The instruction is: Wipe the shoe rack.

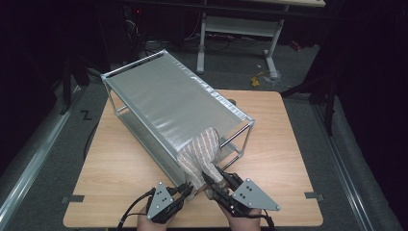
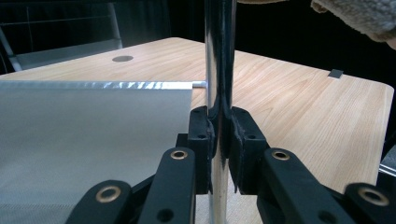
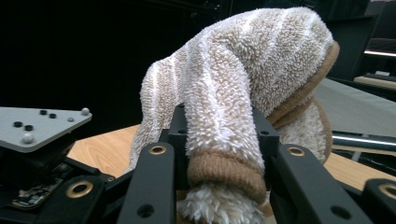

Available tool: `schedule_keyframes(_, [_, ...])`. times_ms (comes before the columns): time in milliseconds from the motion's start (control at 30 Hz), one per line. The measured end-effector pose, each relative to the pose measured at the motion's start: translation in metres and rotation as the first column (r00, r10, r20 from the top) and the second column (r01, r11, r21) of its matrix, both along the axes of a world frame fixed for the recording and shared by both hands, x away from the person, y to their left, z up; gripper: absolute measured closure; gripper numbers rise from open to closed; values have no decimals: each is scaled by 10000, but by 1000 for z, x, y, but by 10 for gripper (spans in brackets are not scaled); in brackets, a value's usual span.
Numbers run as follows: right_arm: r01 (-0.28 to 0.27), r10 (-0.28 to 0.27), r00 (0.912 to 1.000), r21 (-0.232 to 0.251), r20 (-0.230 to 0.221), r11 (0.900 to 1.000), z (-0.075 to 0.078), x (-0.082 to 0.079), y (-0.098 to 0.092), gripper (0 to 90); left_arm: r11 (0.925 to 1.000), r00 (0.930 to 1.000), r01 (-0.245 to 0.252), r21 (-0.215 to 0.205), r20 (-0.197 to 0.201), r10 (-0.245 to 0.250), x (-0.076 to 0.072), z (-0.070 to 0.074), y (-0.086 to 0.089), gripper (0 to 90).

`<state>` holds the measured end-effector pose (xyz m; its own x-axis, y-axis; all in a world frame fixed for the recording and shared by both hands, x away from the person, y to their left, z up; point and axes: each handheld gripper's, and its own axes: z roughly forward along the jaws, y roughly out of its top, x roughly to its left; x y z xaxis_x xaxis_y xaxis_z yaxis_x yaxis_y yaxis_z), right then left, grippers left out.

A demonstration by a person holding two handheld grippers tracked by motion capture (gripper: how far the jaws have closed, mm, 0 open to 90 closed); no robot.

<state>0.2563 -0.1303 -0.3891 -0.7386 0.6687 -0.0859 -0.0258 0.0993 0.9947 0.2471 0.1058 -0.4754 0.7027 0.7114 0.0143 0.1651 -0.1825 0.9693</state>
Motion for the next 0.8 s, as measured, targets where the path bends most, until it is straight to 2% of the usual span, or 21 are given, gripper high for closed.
schedule_keyframes(200, [787, -787, 9969, 58, -50, 9969, -1, 20, -14, 698, 10000, 10000, -14, -26, -27, 14, 0, 0, 0, 799])
schedule_keyframes(333, [1514, -1512, 9883, 118, -185, 9884, 1, 42, -31, 698, 10000, 10000, -18, -79, -79, 18, 0, 0, 0, 800])
schedule_keyframes(467, [2337, -2328, 9716, 165, -414, 9722, 2, 64, -51, 698, 10000, 10000, -13, -69, -78, 13, 0, 0, 0, 800])
schedule_keyframes(600, [3104, -3092, 9492, 126, -592, 9505, 3, 82, -69, 698, 9999, 10000, -15, -103, -78, 15, 0, 0, 0, 800])
schedule_keyframes(700, [3557, -3546, 9327, 60, -664, 9346, 4, 91, -81, 698, 9999, 10000, -13, -102, -80, 12, 0, 0, 0, 800])
schedule_keyframes(800, [3787, -3777, 9233, 11, -704, 9255, 4, 95, -87, 699, 9999, 10000, -11, -102, -71, 11, 0, 0, 0, 800])
